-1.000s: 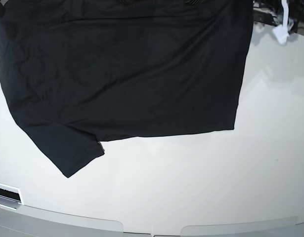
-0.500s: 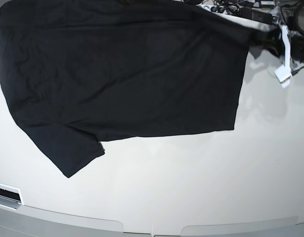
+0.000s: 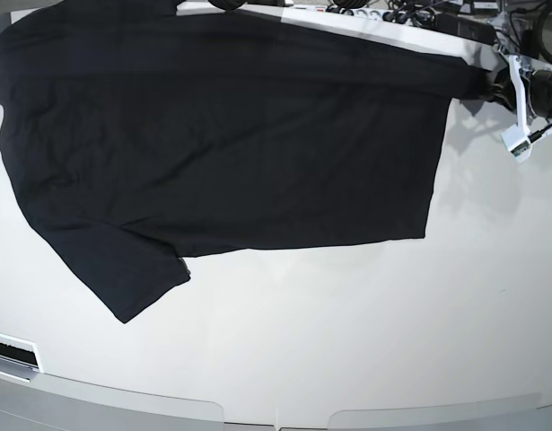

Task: Layout the t-shirt on the table in an organized manner, then fold the t-shirt properly
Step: 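Pull the held shirt edge with the left gripper away from the right gripper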

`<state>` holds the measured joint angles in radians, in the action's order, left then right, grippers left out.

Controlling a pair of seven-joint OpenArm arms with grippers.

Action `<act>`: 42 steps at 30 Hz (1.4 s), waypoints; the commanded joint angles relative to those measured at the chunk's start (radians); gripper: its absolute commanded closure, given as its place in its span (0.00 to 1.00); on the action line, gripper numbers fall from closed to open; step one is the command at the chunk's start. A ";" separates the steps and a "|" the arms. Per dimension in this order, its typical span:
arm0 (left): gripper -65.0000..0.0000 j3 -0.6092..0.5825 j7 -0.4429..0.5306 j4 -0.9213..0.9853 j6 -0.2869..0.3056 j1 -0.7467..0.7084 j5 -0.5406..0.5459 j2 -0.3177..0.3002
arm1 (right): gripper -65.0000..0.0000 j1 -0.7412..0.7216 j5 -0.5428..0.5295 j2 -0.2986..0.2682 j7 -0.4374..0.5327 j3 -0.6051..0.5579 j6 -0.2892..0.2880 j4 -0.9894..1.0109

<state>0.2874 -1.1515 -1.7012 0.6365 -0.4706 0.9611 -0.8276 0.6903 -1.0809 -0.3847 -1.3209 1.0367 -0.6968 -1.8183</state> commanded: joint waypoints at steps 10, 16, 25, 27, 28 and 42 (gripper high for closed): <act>1.00 0.008 0.113 -0.012 -0.003 0.006 -0.039 -0.020 | 1.00 0.008 0.046 -0.018 0.138 -0.011 -0.001 -0.012; 1.00 0.008 0.170 -0.012 -0.055 0.005 -0.142 -0.020 | 1.00 0.008 0.157 -0.014 0.235 -0.089 -0.001 -0.012; 1.00 0.008 0.214 -0.011 0.033 0.006 -0.141 -0.020 | 1.00 0.008 0.252 -0.014 0.291 -0.185 -0.001 -0.011; 1.00 0.008 0.237 -0.011 0.032 0.006 -0.141 -0.020 | 1.00 0.007 0.253 -0.014 0.298 -0.185 -0.001 -0.011; 1.00 0.008 0.239 -0.011 0.032 0.006 -0.141 -0.020 | 1.00 0.004 0.257 -0.014 0.297 -0.185 0.003 -0.011; 1.00 0.008 0.238 -0.011 -0.047 0.006 -0.210 -0.017 | 1.00 -0.006 0.348 -0.009 0.079 -0.185 0.117 -0.011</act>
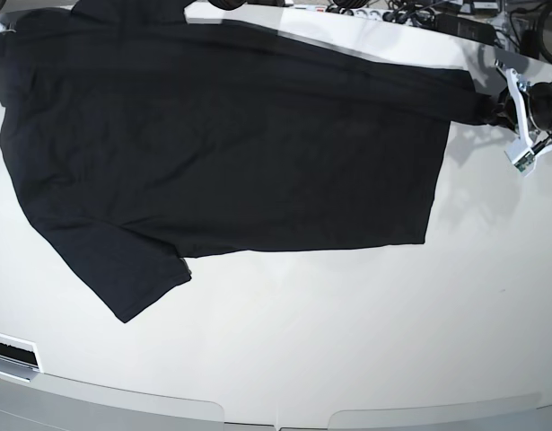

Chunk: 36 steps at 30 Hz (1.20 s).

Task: Layout the t-shirt on the table in an organized manner, then fold the t-shirt properly
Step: 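Pull the held shirt edge with the left gripper away from the right gripper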

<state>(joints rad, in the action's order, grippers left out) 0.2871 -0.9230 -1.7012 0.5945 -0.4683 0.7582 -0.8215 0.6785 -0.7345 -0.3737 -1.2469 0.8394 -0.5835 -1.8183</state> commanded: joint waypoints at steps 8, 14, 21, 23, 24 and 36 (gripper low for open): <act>1.00 0.009 0.006 -0.011 -0.004 0.003 -0.006 -0.023 | 1.00 0.015 0.003 -0.020 -0.142 0.018 0.028 -0.011; 1.00 0.009 0.006 -0.011 -0.004 0.003 -0.004 -0.023 | 1.00 0.074 -0.002 -0.014 -0.102 0.079 0.086 -0.012; 1.00 0.009 -0.068 -0.012 0.102 0.003 0.114 -0.023 | 1.00 0.089 -0.087 0.000 -0.090 0.109 0.024 -0.012; 1.00 0.009 -0.148 -0.012 0.104 0.003 0.176 -0.024 | 1.00 0.089 -0.126 0.000 -0.074 0.109 0.006 -0.012; 1.00 0.009 -0.196 -0.012 0.104 0.003 0.205 -0.024 | 1.00 0.089 -0.137 0.000 -0.070 0.109 0.000 -0.012; 1.00 0.009 -0.310 -0.012 0.104 0.003 0.246 -0.043 | 1.00 0.088 -0.156 0.000 -0.010 0.109 -0.043 -0.012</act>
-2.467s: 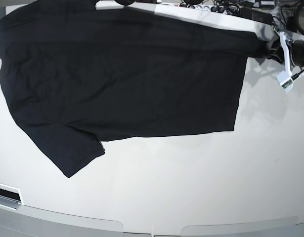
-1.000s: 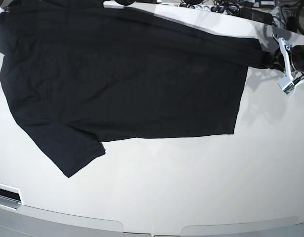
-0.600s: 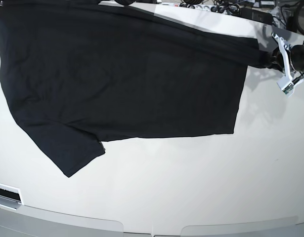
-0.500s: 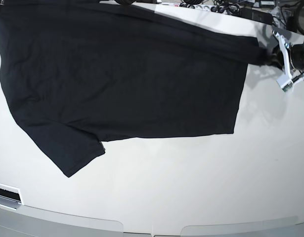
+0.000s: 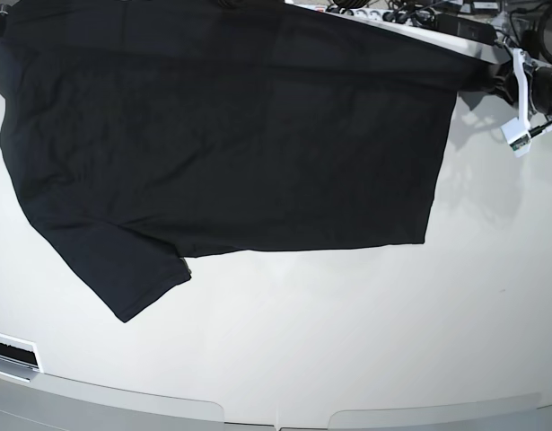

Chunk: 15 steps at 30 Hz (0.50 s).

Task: Layout the t-shirt on the table in an organized manner, then fold the t-shirt properly
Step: 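Pull the held shirt edge with the left gripper away from the right gripper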

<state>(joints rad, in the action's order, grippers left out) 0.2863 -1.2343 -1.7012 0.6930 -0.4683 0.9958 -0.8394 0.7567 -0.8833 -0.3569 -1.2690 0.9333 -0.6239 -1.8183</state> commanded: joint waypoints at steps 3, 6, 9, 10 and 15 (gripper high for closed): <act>1.00 0.010 0.019 -0.012 0.005 0.003 0.009 -0.025 | 1.00 0.010 -0.008 -0.017 0.031 0.016 -0.009 -0.012; 1.00 0.010 0.030 -0.012 0.005 0.003 0.009 -0.025 | 1.00 0.010 -0.008 -0.017 0.047 0.016 -0.010 -0.012; 1.00 0.010 0.029 -0.012 0.005 0.003 0.009 -0.025 | 1.00 0.010 -0.008 -0.017 0.047 0.016 -0.017 -0.012; 1.00 0.010 0.034 -0.012 0.005 0.003 0.011 -0.025 | 1.00 0.010 -0.012 -0.017 0.047 0.016 -0.029 -0.012; 1.00 0.010 0.227 -0.012 0.005 0.104 0.008 -0.031 | 1.00 -0.087 -0.118 -0.054 0.056 0.016 -0.042 -0.031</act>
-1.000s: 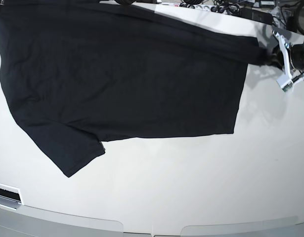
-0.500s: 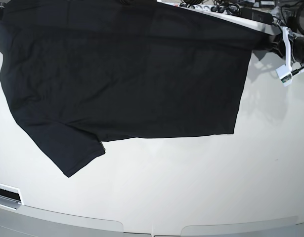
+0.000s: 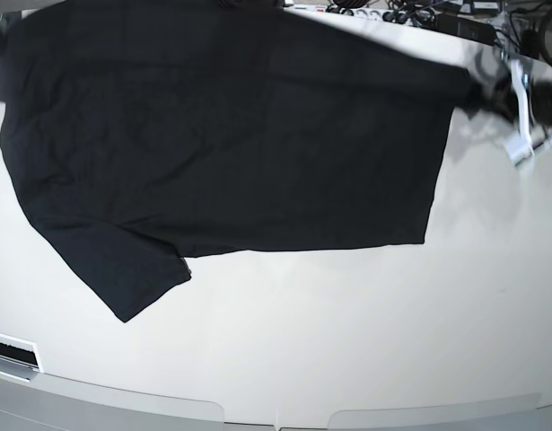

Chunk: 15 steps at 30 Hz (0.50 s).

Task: Layout the t-shirt on the table in an organized manner, then fold the t-shirt properly
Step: 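Pull the held shirt edge with the left gripper away from the right gripper, then lift the shirt with both grippers and swing it over the table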

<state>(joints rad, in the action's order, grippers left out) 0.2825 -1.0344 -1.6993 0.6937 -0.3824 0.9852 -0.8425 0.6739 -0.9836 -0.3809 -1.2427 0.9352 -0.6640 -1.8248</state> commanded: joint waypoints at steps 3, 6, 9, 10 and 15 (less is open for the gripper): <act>1.00 0.016 0.175 -0.014 -0.071 0.221 0.018 -0.051 | 1.00 -0.134 -0.018 -0.108 0.021 0.014 0.018 -0.106; 1.00 0.080 0.131 -0.014 -0.104 0.476 0.021 -0.072 | 1.00 -0.233 0.027 -0.193 -0.014 0.048 0.046 -0.236; 1.00 0.150 0.060 -0.014 -0.101 0.594 0.107 -0.107 | 1.00 -0.241 0.021 -0.221 -0.010 0.127 0.047 -0.309; 1.00 0.156 0.046 -0.014 -0.089 0.600 0.123 -0.121 | 1.00 -0.238 -0.009 -0.219 -0.016 0.148 0.047 -0.314; 1.00 0.155 0.003 -0.013 -0.035 0.513 0.184 -0.127 | 1.00 -0.224 -0.042 -0.189 -0.027 0.158 0.032 -0.313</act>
<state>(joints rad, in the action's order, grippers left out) 0.4187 -1.0527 -1.7050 0.6628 0.1139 1.1561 -0.9360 0.4484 -1.0264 -0.5449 -1.2888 1.0790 -0.6353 -2.1311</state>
